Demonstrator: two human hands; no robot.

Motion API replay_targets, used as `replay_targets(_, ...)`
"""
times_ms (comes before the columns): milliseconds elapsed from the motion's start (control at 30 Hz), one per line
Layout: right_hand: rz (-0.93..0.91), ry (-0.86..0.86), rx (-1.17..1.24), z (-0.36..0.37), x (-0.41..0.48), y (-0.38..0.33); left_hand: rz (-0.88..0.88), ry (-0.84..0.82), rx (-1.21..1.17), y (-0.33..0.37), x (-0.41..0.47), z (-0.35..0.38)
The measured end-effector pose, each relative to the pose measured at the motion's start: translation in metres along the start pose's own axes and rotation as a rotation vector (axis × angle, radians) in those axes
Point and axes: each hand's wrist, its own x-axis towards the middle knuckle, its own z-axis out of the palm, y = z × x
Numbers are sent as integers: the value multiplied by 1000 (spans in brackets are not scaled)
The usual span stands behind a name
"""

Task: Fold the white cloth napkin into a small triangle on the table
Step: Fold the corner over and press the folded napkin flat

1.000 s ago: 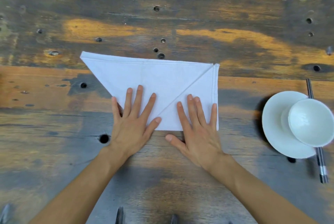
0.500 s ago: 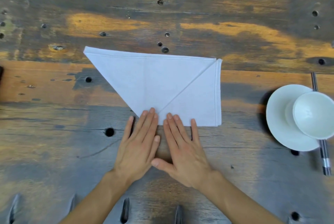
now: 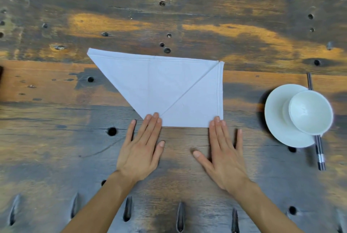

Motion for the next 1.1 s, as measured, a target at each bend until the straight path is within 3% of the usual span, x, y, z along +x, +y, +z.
replay_targets(100, 18, 21, 44, -4, 2, -18, -6, 21, 27, 2, -1, -1)
replay_targets(200, -86, 39, 111, -13, 10, -50, -20, 89, 2, 19, -6, -3)
replay_targets(333, -233, -21, 185, -13, 27, -98, -134, -43, 38, 52, -16, 8)
replay_targets(500, -197, -61, 202, -2, 31, -109, -203, -64, 93, 58, -18, 14)
replay_targets(800, -195, 28, 245, 2, 29, -117, -323, -21, 31, 59, -19, 13)
replay_targets(1100, -206, -20, 221, 8, 33, -124, -319, 16, 10, 54, -19, 17)
